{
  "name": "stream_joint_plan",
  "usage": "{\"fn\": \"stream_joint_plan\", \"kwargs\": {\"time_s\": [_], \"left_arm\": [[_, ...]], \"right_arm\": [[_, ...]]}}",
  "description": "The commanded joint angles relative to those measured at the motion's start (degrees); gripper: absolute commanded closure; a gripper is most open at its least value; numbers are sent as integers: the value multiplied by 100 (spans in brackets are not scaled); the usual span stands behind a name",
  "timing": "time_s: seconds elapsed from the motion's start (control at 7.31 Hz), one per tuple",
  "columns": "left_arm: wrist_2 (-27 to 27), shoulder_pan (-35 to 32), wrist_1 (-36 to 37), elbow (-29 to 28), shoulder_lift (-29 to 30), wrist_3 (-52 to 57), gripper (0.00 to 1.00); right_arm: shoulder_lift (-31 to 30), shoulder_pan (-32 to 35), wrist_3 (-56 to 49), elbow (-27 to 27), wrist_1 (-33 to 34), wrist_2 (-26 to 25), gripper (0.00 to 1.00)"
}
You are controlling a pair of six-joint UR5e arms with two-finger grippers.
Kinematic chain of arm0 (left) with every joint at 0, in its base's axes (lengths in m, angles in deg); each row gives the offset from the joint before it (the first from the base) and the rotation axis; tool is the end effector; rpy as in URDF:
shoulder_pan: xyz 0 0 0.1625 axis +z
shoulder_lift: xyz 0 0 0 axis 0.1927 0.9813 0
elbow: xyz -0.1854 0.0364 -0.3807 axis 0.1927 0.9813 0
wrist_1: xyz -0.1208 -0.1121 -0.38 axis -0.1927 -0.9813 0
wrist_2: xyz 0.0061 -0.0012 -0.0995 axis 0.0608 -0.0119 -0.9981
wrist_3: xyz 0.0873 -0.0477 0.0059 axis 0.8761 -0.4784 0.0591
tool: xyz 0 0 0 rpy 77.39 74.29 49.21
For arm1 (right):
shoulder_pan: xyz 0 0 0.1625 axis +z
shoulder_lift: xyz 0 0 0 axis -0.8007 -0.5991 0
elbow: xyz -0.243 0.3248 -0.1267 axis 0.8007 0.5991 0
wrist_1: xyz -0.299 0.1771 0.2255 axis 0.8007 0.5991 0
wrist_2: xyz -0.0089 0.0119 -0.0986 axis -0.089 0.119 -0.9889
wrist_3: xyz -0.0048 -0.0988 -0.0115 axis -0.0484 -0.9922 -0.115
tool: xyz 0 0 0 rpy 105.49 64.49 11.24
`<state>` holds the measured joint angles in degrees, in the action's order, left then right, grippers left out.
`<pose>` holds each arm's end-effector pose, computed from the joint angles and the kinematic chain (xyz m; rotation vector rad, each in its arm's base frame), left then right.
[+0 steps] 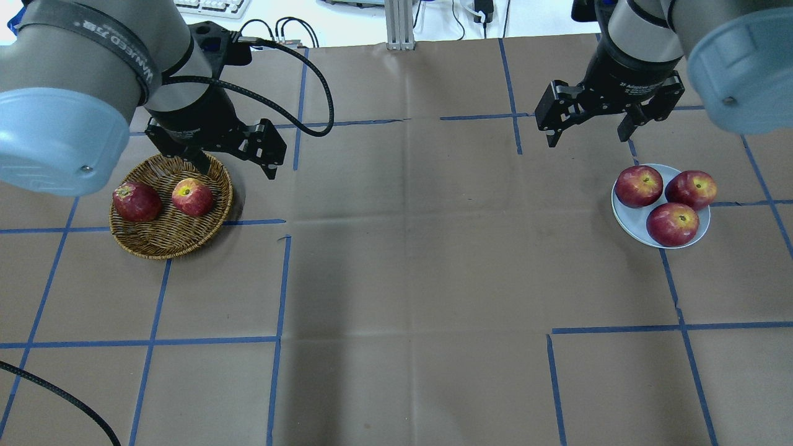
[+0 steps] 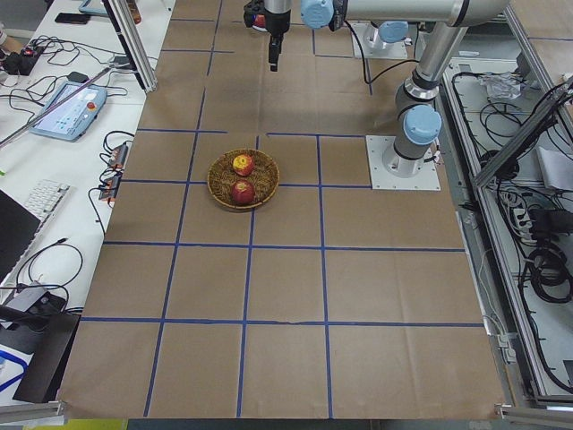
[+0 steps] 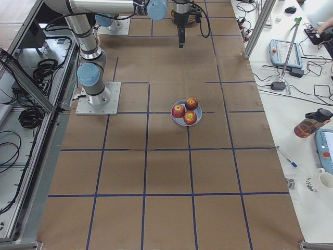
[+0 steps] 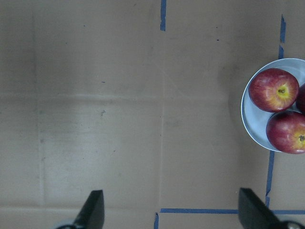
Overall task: Transfer apple from basket to plate
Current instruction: 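Lower the left gripper over the yellow-red apple in the wicker basket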
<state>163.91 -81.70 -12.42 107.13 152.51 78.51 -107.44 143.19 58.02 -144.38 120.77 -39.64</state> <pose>-0.1545 -0.4784 0.4635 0.1516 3.1131 -0.0405 0.1326 -0.4951 0.4795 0.0502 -3.1337 0.0650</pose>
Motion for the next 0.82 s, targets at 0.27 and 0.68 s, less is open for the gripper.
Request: {"fn": "stream_joint_plan", "kwargs": {"time_s": [0.27, 0.68], "left_arm": [[0, 1156, 401, 84, 607, 1894, 1], [-17, 1827, 2226, 916, 1364, 2857, 1]], "right_arm": [[0, 0, 0, 0, 0, 0, 0], [0, 0, 0, 0, 0, 0, 0]]}}
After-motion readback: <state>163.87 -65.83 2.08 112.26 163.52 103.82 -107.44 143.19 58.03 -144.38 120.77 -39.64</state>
